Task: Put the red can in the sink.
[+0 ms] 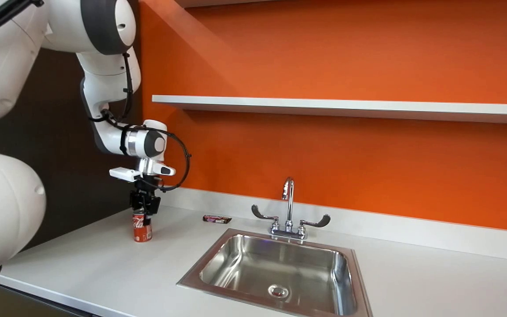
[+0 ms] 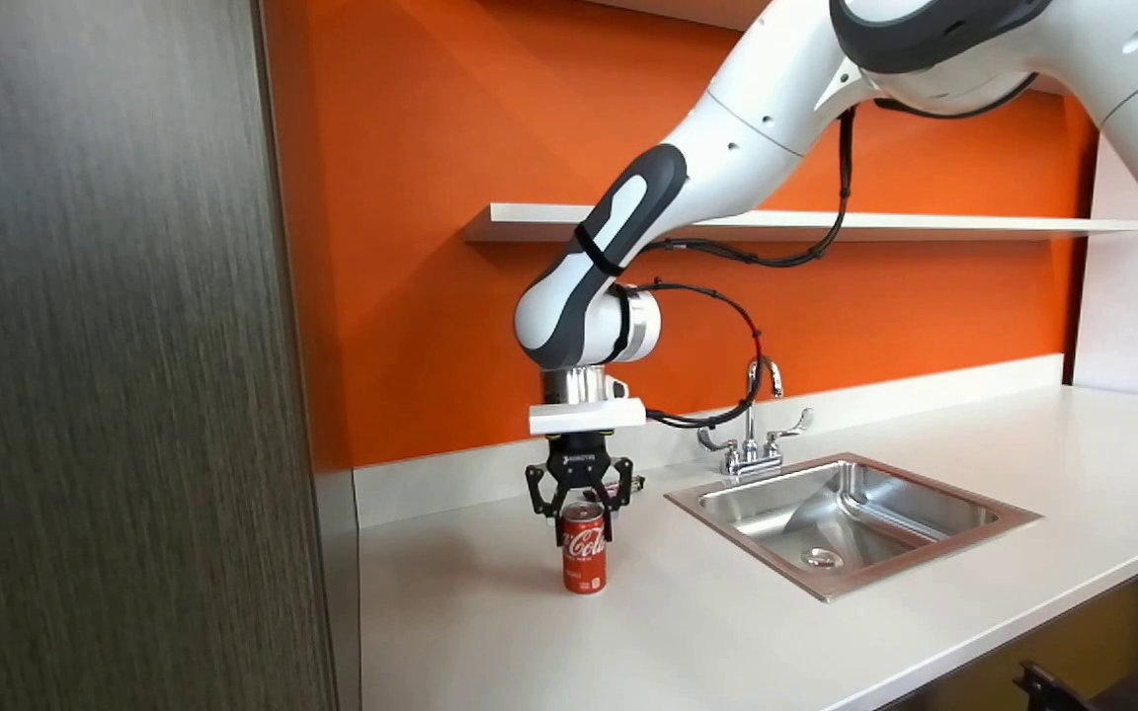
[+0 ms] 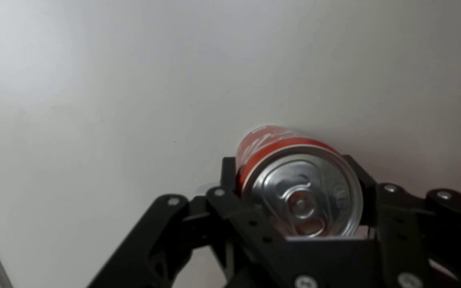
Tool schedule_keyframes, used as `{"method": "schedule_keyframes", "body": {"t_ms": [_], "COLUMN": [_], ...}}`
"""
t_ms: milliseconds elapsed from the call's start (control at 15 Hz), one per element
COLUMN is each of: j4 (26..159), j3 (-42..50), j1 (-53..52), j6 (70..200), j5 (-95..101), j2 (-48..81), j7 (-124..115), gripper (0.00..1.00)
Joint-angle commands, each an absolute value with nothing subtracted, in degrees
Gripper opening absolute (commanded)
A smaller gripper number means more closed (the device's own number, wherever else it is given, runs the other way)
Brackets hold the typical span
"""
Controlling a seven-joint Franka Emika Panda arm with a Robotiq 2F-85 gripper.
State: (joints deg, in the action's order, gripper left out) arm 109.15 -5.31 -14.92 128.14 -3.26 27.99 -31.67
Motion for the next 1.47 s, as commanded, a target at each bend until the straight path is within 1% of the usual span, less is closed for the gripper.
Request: {"method": "schedule_keyframes", "body": {"t_ms": [0, 933, 1400], "j4": [107.65, 110.02, 113.33], "j3": [-4.47, -1.77, 1.17], "j1": [-15.51, -13.49, -7.72], "j6": [127.09, 121.35, 122.87], "j5": [-3.69, -1.27, -4.13], "j2": [28.31, 20.85, 19.75], "j7": [-32.52, -30.67, -28.2], "gripper": [0.38, 0.38, 0.38]}}
